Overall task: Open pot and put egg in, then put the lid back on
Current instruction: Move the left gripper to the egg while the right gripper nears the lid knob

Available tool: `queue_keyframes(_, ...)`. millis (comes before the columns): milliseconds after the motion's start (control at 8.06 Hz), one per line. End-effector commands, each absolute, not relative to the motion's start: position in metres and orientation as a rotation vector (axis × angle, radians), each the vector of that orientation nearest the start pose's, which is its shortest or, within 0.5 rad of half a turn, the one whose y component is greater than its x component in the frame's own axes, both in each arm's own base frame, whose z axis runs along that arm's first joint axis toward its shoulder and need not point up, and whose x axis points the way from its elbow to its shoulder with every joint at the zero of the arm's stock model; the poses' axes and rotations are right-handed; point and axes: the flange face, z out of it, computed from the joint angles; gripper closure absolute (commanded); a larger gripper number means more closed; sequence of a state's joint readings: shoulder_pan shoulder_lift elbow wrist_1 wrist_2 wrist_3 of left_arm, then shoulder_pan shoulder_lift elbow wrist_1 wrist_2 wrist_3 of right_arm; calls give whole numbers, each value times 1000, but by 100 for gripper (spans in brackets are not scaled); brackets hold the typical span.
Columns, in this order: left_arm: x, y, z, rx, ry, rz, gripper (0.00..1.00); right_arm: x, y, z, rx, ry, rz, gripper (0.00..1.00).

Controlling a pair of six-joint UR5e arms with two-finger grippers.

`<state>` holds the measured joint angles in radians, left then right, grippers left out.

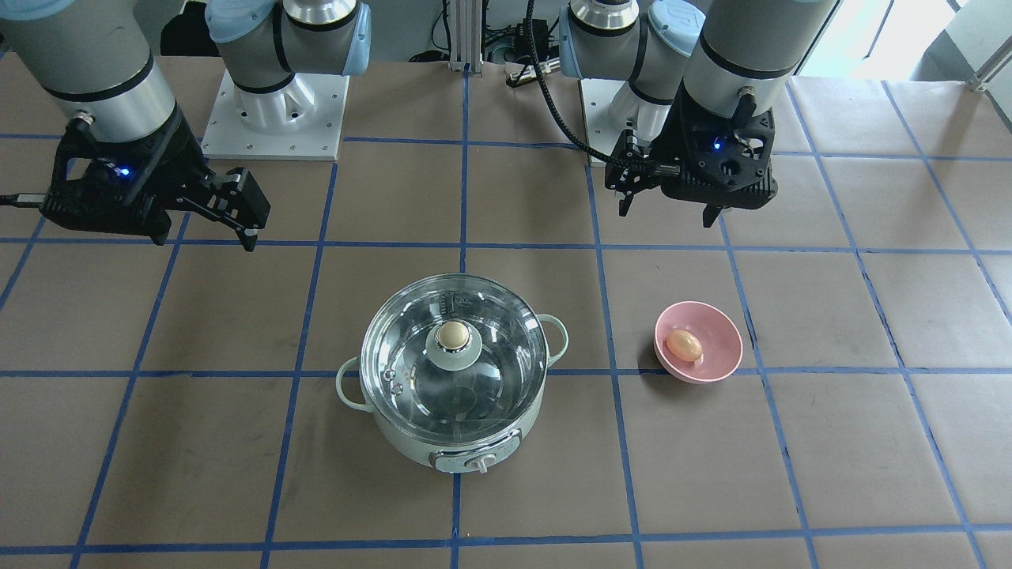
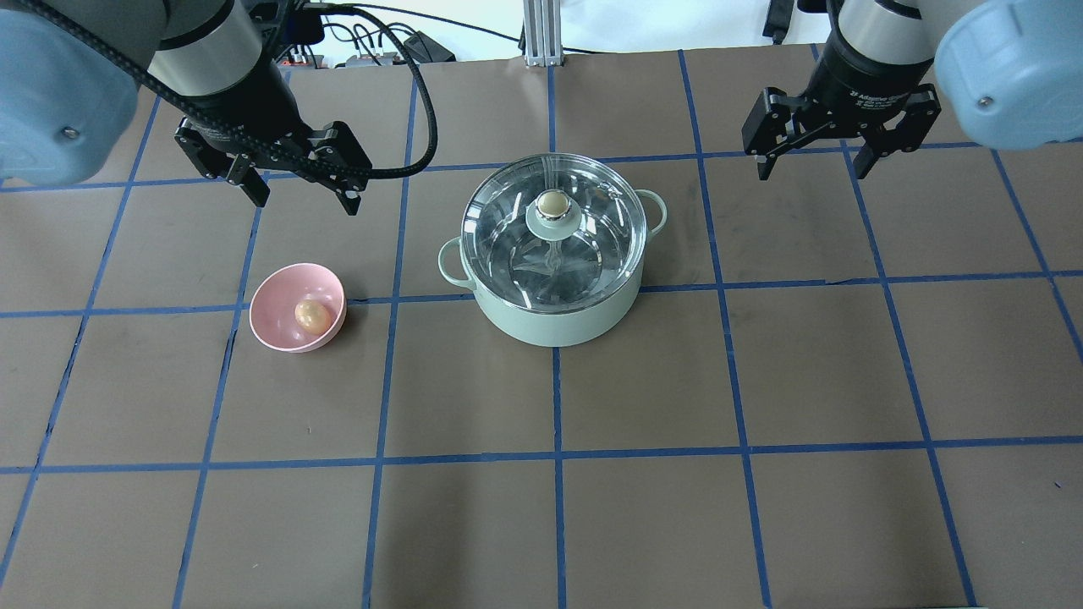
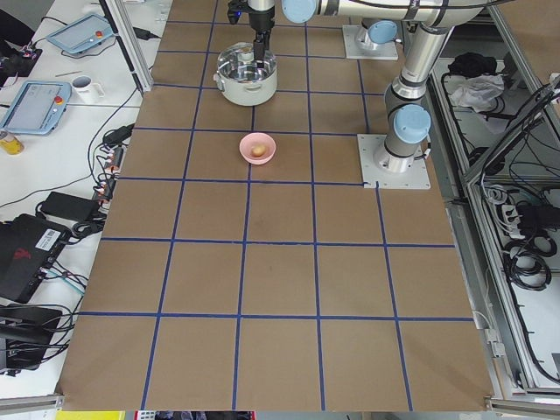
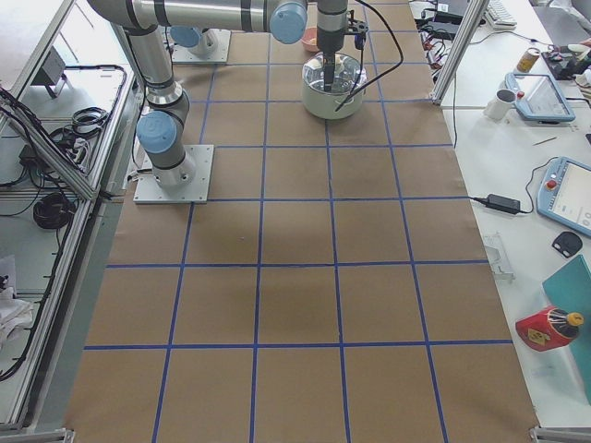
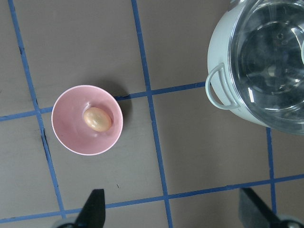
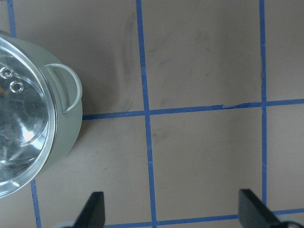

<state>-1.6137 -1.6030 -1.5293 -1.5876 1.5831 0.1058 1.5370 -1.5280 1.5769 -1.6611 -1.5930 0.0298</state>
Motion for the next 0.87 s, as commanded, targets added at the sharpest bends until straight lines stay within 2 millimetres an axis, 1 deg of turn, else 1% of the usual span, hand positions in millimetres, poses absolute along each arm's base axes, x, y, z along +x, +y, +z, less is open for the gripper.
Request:
queue_keyframes(0, -152, -500, 490, 230, 3121, 15, 0, 113, -518, 473, 115, 3160, -66, 0)
queue_keyframes(248, -148, -506, 481, 261, 3119, 30, 0, 113, -518, 471, 127, 3160, -58, 0)
queue_keyframes(372, -140, -518, 470, 283, 3119, -6, 0, 113, -518, 472, 110, 3167, -66, 0)
queue_keyframes(496, -124, -538, 460, 343, 3116, -73, 0, 115, -530, 471, 99, 3170, -126, 0)
queue_keyframes(620, -105, -555, 437, 367, 3115, -53, 0, 124, -534, 478, 98, 3162, -207, 0)
queue_keyframes(744, -78, -570, 407, 374, 3113, -52, 0, 147, -537, 483, 74, 3154, -244, 0)
